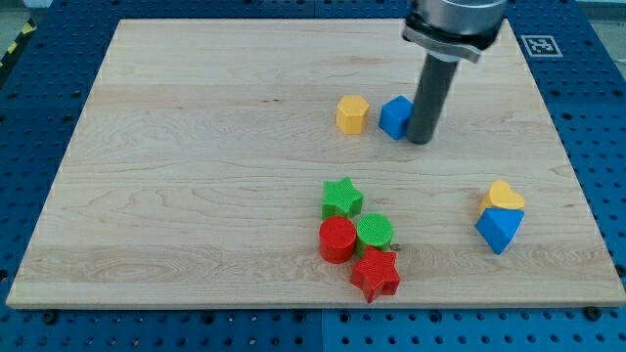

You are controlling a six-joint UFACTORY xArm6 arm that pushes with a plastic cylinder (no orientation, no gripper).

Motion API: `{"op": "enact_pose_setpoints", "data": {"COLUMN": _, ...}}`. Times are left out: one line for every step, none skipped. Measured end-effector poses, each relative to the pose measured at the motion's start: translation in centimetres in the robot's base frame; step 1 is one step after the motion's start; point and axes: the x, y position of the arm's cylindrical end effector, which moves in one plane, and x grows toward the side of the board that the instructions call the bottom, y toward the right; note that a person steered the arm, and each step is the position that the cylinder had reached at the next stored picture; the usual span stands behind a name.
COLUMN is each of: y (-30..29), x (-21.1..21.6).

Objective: Place the yellow heart to the right of the blue cube

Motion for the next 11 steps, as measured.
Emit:
{"op": "enact_pose_setpoints", "data": {"y": -0.4, "x": 0.4}}
{"op": "enact_pose_setpoints", "data": {"y": 5.7, "x": 6.6}}
{"op": "enact_pose_setpoints", "data": {"y": 10.6, "x": 9.0}}
{"op": "enact_pose_setpoints", "data": {"y": 14.1, "x": 9.0}}
{"op": "enact_pose_setpoints", "data": {"y": 19.6, "x": 9.4}}
{"op": "enact_pose_setpoints", "data": {"y": 19.5, "x": 11.9}}
{"op": "enact_pose_setpoints", "data": {"y": 17.2, "x": 14.9}}
{"op": "enact_pose_setpoints", "data": {"y": 16.7, "x": 15.5}}
{"op": "enact_pose_setpoints", "data": {"y": 14.4, "x": 15.4}}
{"op": "enact_pose_setpoints", "data": {"y": 12.3, "x": 14.2}}
{"op": "enact_pose_setpoints", "data": {"y": 11.7, "x": 12.2}}
